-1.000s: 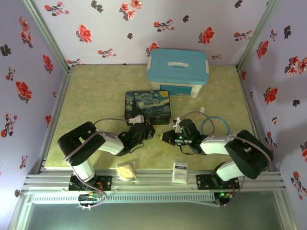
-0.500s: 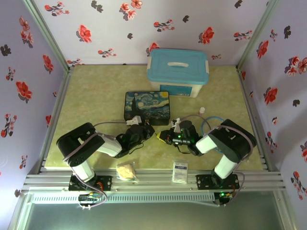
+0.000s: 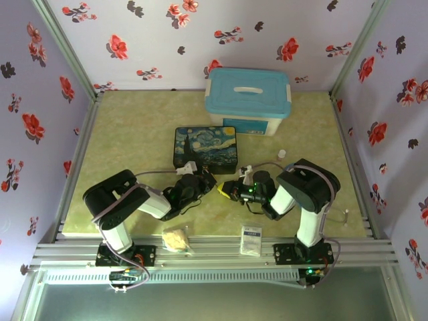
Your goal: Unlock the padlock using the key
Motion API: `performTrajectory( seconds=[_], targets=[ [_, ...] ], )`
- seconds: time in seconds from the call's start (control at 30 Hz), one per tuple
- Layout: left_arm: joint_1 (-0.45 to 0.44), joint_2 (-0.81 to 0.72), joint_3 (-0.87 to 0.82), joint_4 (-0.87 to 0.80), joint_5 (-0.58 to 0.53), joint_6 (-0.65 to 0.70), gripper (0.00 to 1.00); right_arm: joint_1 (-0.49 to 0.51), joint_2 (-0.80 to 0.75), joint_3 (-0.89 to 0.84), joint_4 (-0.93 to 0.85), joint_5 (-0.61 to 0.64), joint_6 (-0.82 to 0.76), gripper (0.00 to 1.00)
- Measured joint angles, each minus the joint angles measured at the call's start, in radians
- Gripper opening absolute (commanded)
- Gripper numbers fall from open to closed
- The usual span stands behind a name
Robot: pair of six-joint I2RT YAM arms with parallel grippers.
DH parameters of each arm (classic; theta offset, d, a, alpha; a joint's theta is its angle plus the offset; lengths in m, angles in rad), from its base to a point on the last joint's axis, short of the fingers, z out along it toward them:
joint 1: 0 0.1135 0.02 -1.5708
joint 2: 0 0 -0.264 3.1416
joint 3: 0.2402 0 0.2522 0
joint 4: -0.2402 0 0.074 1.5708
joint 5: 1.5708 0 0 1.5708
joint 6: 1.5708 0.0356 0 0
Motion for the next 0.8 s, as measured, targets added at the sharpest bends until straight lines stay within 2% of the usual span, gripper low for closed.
performTrajectory(
  seconds=[0.47,0.8],
  targets=[
    [0.003,0.035,0.000,0.116,0.004,-0.071,0.00,-0.066,-0.008,0.003,0.029,-0.065,0.019,0.00],
    [0.003,0.049,-0.001,0.167,-0.022,-0.097,0.00,-0.090,-0.015,0.022,0.028,-0.084,0.133,0.00]
  ],
)
